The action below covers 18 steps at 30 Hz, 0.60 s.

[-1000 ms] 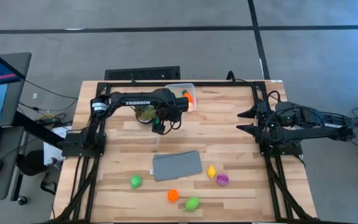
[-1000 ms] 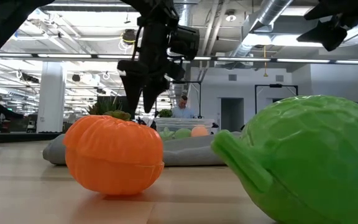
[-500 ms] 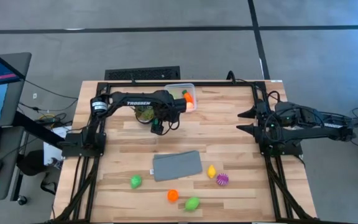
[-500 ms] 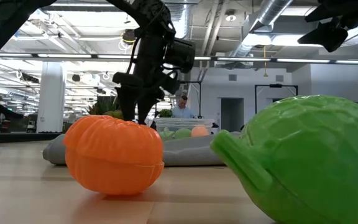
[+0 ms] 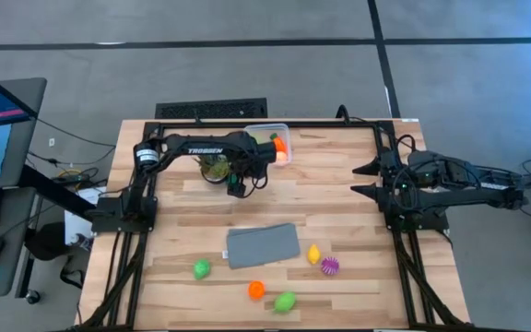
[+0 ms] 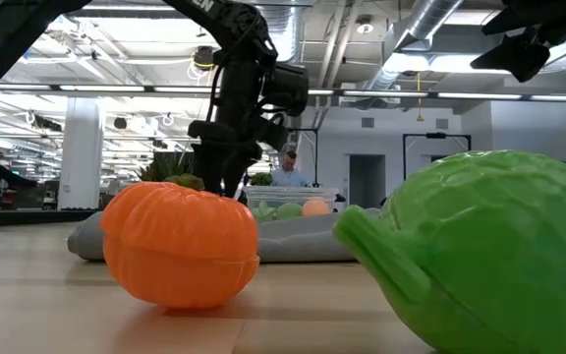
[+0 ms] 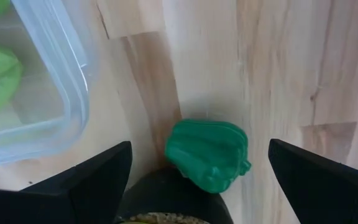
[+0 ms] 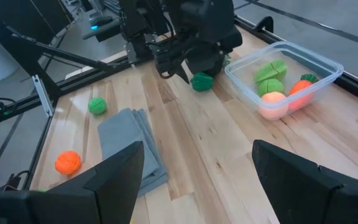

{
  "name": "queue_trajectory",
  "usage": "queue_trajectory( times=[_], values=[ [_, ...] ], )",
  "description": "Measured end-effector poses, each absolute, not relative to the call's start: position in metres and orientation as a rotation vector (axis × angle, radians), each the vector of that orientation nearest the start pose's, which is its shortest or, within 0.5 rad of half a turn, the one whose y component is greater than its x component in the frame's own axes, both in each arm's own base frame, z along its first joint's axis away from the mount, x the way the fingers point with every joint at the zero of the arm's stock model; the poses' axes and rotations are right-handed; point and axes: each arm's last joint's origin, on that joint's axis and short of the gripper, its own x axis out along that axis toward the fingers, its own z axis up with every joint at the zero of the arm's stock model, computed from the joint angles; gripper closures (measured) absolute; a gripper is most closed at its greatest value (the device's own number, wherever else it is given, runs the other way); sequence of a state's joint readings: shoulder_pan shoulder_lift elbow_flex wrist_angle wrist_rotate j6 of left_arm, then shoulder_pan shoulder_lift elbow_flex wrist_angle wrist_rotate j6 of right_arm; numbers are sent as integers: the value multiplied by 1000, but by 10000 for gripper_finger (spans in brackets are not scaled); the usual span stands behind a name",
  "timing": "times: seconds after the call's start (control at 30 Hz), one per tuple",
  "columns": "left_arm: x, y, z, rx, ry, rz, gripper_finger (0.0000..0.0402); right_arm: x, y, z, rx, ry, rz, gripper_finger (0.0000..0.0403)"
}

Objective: Pick and placing Produce into tupperware
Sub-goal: Put the bell pepper into the bin

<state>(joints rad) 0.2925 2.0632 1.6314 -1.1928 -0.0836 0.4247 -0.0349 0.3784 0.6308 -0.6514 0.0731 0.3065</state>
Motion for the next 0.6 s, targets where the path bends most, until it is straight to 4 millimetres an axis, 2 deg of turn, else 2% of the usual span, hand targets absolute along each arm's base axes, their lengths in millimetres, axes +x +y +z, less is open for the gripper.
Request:
queue_trajectory(
  times=[0.6],
  values=[
    [369,114,192,133,1651,-72,33,86,-5,283,295,379,-166,81]
  ],
)
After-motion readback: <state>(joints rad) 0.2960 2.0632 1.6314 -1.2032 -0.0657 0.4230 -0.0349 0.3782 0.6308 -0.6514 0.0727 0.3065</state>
